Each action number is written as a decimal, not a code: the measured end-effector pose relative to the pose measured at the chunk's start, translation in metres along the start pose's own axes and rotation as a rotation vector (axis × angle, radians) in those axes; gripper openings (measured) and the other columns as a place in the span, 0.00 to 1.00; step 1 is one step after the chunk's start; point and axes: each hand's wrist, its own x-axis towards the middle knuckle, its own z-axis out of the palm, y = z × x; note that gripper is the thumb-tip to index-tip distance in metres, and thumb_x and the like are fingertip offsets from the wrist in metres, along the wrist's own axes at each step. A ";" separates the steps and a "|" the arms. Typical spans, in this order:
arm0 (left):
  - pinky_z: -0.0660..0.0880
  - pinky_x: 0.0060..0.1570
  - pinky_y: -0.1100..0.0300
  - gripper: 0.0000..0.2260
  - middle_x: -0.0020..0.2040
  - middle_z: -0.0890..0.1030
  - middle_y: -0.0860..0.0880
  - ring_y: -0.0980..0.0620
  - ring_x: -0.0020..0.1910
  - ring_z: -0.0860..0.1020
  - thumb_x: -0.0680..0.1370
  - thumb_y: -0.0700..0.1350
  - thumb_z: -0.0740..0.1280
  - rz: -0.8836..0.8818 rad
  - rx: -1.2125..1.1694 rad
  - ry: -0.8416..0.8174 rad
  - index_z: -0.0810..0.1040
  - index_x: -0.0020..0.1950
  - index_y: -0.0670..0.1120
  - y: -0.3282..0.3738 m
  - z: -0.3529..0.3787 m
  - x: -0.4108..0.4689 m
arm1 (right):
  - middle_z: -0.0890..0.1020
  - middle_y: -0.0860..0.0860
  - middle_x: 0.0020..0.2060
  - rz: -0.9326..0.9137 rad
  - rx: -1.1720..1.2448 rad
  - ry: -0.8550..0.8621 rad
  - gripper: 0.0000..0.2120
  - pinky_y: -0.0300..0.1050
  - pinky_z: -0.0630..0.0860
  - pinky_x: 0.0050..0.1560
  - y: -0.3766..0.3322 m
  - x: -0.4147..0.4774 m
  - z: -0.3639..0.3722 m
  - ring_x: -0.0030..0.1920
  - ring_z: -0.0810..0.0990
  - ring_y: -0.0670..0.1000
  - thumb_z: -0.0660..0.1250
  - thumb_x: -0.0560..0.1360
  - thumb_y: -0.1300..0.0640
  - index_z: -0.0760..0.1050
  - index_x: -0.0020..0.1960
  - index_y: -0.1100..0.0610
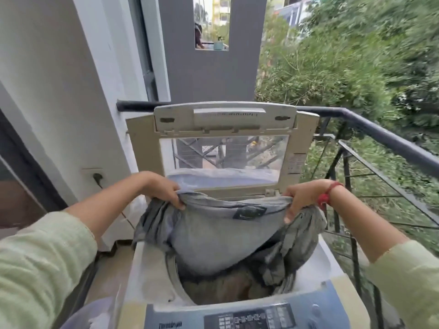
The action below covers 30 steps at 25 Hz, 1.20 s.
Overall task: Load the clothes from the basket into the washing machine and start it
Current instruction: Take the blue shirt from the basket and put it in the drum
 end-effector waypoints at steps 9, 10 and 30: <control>0.66 0.65 0.53 0.41 0.74 0.52 0.42 0.38 0.70 0.62 0.64 0.49 0.77 -0.066 0.010 0.613 0.59 0.70 0.50 -0.089 0.079 0.027 | 0.83 0.54 0.44 -0.120 -0.112 0.369 0.23 0.49 0.76 0.49 -0.018 0.050 0.040 0.46 0.80 0.57 0.75 0.64 0.40 0.79 0.50 0.55; 0.67 0.64 0.54 0.44 0.74 0.52 0.42 0.39 0.69 0.63 0.64 0.50 0.77 -0.128 -0.165 0.645 0.55 0.72 0.50 -0.104 0.090 0.028 | 0.83 0.56 0.44 -0.138 -0.102 0.380 0.19 0.48 0.75 0.46 -0.025 0.058 0.046 0.43 0.80 0.55 0.75 0.66 0.44 0.80 0.50 0.55; 0.77 0.37 0.56 0.21 0.51 0.80 0.40 0.40 0.42 0.81 0.80 0.58 0.55 0.013 -0.320 0.568 0.72 0.63 0.44 0.017 0.040 0.004 | 0.80 0.47 0.46 -0.474 0.939 1.367 0.09 0.37 0.76 0.53 -0.037 0.020 0.034 0.49 0.79 0.43 0.59 0.79 0.60 0.76 0.56 0.53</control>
